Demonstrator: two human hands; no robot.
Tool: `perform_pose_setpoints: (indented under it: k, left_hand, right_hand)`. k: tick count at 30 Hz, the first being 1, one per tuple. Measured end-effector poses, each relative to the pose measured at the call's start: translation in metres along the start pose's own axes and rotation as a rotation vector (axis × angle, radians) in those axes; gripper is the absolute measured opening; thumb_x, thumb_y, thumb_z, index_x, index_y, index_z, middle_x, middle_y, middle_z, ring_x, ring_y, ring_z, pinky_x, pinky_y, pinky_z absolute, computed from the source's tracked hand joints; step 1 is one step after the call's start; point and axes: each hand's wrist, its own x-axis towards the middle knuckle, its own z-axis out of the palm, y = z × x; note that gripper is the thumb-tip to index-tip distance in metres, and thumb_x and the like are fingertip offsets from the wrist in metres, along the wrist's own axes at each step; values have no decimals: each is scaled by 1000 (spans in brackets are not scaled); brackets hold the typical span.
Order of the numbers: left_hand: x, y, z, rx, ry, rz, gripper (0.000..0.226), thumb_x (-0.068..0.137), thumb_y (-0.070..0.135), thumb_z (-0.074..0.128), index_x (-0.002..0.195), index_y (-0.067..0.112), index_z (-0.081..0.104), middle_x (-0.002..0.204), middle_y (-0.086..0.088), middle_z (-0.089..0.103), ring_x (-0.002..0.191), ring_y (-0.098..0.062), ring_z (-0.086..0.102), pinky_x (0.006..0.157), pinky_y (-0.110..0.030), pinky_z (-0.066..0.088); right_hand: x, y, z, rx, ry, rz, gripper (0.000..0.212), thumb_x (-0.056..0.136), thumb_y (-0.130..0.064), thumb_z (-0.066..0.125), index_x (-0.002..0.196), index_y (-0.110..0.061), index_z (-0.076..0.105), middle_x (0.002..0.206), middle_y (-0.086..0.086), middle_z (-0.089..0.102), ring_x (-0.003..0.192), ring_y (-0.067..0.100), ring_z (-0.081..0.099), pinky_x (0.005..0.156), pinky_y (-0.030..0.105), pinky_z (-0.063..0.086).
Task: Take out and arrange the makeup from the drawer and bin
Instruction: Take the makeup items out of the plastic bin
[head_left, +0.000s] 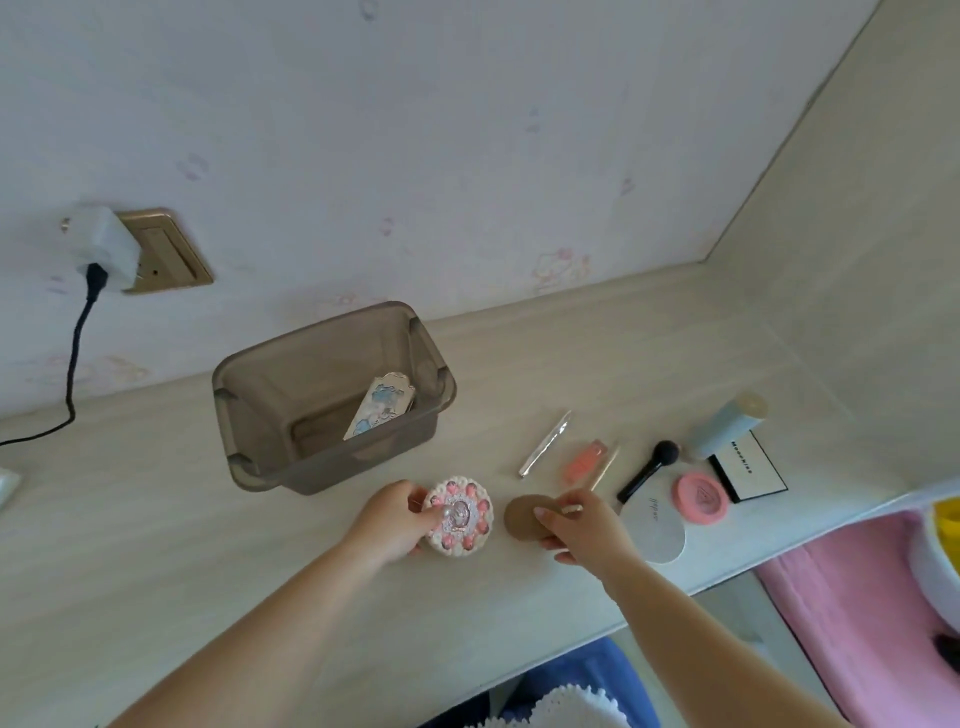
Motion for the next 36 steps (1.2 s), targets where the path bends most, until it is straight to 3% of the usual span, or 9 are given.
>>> perform_pose_setpoints:
  k: [6, 12, 17, 19, 20, 22, 26, 31, 36]
  left_hand:
    - [11, -4, 9, 100, 133, 69, 21, 86, 28, 62, 93, 8, 65, 89, -4, 68, 84, -25, 63, 68, -31, 45]
    - [14, -10, 15, 76, 192, 69, 26, 85, 29, 60, 77, 4, 65, 75, -12, 67, 72, -29, 61, 58, -29, 37]
    - [14, -12, 19, 98, 263, 123, 35, 82, 23, 64, 52, 22, 47, 53, 1, 43, 53, -16, 39, 47, -26, 24]
    - [12, -11, 18, 115, 253, 117, 16, 82, 26, 64, 67, 22, 61, 66, 2, 55, 63, -16, 52, 53, -27, 38]
    - [12, -11, 19, 121, 258, 108, 9, 83, 29, 64, 85, 21, 67, 81, 1, 62, 76, -17, 59, 63, -28, 47]
    - [7, -4, 16, 128, 252, 103, 31, 84, 33, 64, 112, 20, 62, 104, 2, 60, 96, -17, 61, 83, -33, 50]
    - [-19, 27, -3, 97, 223, 273, 16, 87, 27, 62, 103, 26, 63, 96, 14, 63, 92, -8, 61, 83, -28, 50]
    - [-54, 64, -55, 0, 378, 464, 9, 87, 24, 65, 93, 30, 68, 84, 23, 65, 80, 9, 59, 70, -7, 42]
    - [-32, 80, -114, 14, 474, 380, 16, 89, 26, 62, 104, 27, 64, 89, 22, 62, 77, 13, 56, 75, -4, 42]
  right_hand:
    - [7, -8, 2, -381, 83, -160, 23, 82, -33, 67, 95, -22, 51, 80, -7, 63, 70, 20, 69, 71, 40, 58]
    - [11, -8, 3, -577, 159, -215, 31, 85, -39, 62, 110, -20, 59, 101, 2, 63, 97, 25, 60, 76, 30, 46]
    - [15, -6, 5, -583, 185, -230, 31, 85, -40, 62, 111, -25, 60, 105, 1, 61, 95, 23, 59, 72, 28, 43]
    - [14, -7, 5, -581, 193, -249, 32, 85, -42, 60, 115, -28, 60, 105, -1, 62, 94, 21, 59, 71, 28, 43]
    - [13, -9, 5, -586, 195, -269, 33, 86, -43, 59, 117, -31, 60, 106, -2, 63, 95, 21, 60, 72, 28, 44]
    - [8, -16, 2, -592, 199, -326, 34, 87, -43, 57, 119, -35, 58, 100, -6, 62, 95, 19, 60, 74, 29, 45]
    - [4, -44, -12, -481, 209, -516, 25, 87, -34, 61, 111, -31, 64, 71, -11, 49, 73, 12, 53, 64, 24, 38]
    - [-1, -125, -15, -466, 206, -846, 16, 86, -28, 63, 101, -32, 67, 72, -9, 50, 64, 4, 49, 63, 21, 41]
    - [-2, -197, 13, -651, 87, -1062, 20, 88, -26, 61, 107, -28, 65, 79, -13, 47, 65, 2, 46, 62, 17, 36]
